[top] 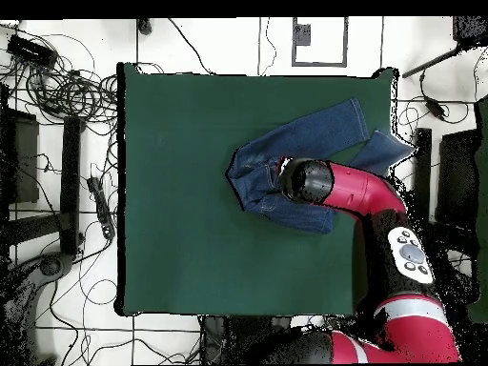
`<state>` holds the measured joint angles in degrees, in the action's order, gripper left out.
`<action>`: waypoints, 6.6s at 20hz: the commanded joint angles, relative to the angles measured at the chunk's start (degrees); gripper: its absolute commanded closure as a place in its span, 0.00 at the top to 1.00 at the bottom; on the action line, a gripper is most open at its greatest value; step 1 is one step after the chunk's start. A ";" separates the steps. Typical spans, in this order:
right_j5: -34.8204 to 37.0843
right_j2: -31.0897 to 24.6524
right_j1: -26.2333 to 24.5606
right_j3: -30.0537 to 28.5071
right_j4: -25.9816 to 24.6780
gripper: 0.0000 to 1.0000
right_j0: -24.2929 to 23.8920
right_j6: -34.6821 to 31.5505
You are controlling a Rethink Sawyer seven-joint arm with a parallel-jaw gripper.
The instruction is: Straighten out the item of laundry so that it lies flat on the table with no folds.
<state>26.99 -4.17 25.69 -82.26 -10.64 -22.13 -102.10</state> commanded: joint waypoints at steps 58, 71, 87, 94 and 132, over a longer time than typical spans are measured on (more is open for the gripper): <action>-1.89 -2.58 15.54 -27.57 1.98 0.00 -1.29 -6.14; -3.46 -3.33 8.62 -18.08 -0.03 1.00 -4.29 -2.15; -2.95 -5.16 -1.80 -7.63 -2.48 1.00 -7.27 2.11; -3.30 -5.47 -1.88 -8.69 -2.50 1.00 -7.41 1.76; -5.80 -1.02 18.93 -32.83 2.39 0.00 2.61 -10.35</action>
<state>20.35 -3.36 43.35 -104.94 -10.10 -22.56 -102.10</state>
